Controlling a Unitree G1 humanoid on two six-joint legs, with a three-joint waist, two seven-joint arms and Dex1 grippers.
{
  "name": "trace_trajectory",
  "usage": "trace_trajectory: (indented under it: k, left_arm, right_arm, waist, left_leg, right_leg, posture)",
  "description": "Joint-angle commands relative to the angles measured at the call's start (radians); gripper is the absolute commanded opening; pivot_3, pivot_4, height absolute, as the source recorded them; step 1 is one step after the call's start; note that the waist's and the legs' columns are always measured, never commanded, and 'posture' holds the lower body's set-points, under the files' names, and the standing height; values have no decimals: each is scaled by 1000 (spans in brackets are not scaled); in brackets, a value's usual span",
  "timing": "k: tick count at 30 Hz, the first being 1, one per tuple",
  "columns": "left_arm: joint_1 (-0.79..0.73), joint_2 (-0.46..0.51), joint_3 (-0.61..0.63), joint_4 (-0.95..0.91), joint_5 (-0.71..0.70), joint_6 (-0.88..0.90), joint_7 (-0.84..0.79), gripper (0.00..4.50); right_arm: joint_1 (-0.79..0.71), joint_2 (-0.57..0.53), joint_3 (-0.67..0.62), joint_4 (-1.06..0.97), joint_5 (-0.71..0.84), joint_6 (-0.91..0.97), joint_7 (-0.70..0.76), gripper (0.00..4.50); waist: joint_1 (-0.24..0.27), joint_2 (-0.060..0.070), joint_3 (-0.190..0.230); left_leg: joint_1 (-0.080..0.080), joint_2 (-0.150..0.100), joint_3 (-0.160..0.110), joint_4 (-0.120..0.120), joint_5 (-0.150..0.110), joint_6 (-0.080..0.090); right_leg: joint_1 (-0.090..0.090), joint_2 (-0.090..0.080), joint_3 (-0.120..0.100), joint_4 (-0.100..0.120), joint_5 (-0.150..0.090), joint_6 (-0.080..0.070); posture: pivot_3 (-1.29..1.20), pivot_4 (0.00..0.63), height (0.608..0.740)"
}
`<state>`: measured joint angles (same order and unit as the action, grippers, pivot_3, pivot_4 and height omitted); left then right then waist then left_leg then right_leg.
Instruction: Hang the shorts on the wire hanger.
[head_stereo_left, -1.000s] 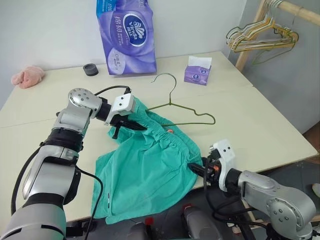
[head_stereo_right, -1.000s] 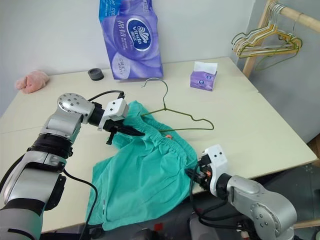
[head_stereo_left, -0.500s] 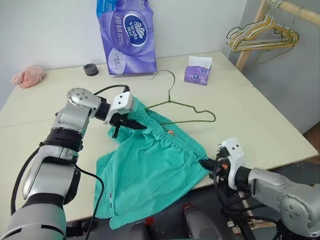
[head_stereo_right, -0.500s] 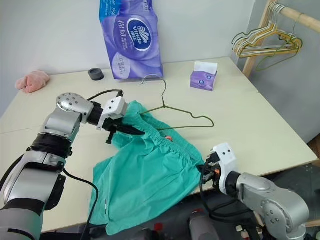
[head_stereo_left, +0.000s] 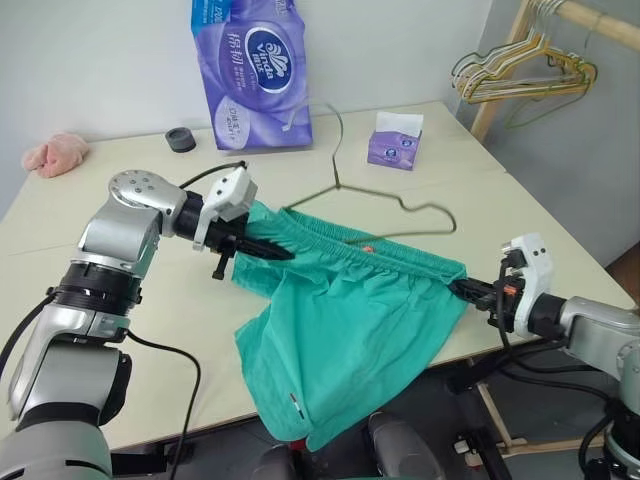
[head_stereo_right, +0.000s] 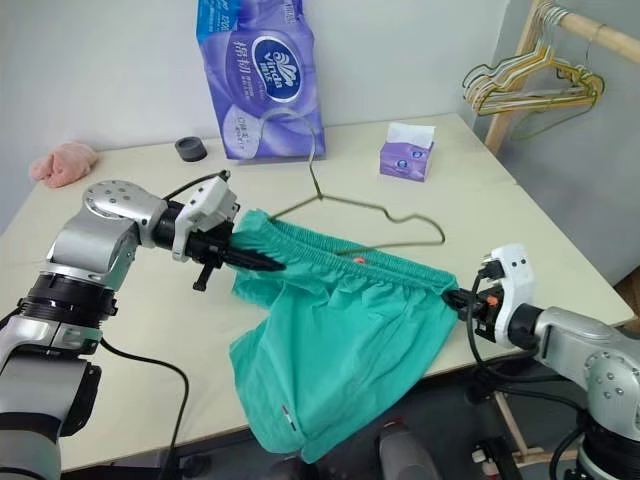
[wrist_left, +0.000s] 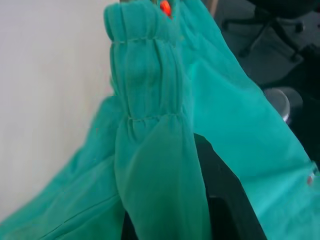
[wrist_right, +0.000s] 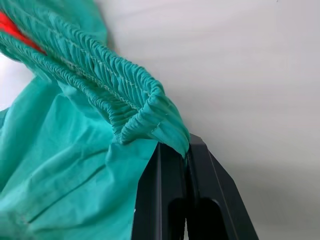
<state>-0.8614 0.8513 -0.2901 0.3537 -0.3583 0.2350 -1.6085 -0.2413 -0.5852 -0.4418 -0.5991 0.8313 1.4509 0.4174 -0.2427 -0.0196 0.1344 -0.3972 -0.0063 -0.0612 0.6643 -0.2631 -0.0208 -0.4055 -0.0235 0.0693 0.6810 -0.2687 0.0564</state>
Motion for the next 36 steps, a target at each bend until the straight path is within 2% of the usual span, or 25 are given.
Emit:
trace_trajectory:
  k: [1,12,20,22,25,32,36]
  left_arm:
    - [-13,70,-16,-22,-42,-52,-6,12]
    - [-23,83,-80,18,-24,-156,-6,12]
    - [-39,22,-46,120,94,-250,-6,12]
    - [-28,10,-42,117,104,-256,-6,12]
    - [-17,-23,-28,101,105,-243,6,12]
    - [3,-116,-2,58,110,-197,40,12]
    - [24,-142,-2,39,136,-203,48,12]
  right_arm:
    - [-11,-64,-68,35,2,0,9,0]
    - [-33,-112,-77,56,77,9,16,0]
    - [-41,-175,-89,26,182,21,56,0]
    - [-86,-191,-75,23,204,19,43,0]
    - [-165,-201,-17,23,210,13,18,0]
    - [-337,-225,222,28,163,-16,30,0]
    - [-424,-228,287,42,160,-23,51,0]
  waist:
    - [2,0,0]
    - [21,0,0]
    - [24,0,0]
    - [21,0,0]
    - [21,0,0]
    - [19,1,0]
    - [17,1,0]
  left_leg:
    - [0,0,0,0,0,0]
    - [0,0,3,0,0,0]
    - [0,0,4,0,0,0]
    - [0,0,4,0,0,0]
    - [1,0,4,0,0,0]
    - [0,0,4,0,0,0]
    - [0,0,3,0,0,0]
  right_leg:
    - [0,0,0,0,0,0]
    - [0,0,2,0,0,0]
    - [0,0,2,0,0,0]
    - [0,0,2,0,0,0]
    - [0,0,2,0,0,0]
    - [0,0,2,0,0,0]
    - [-1,0,2,-1,0,0]
  posture:
    - [-248,116,740]
    - [-250,115,740]
    - [-255,113,740]
    - [-255,113,740]
    - [-264,112,740]
    - [-285,106,740]
    - [-285,104,740]
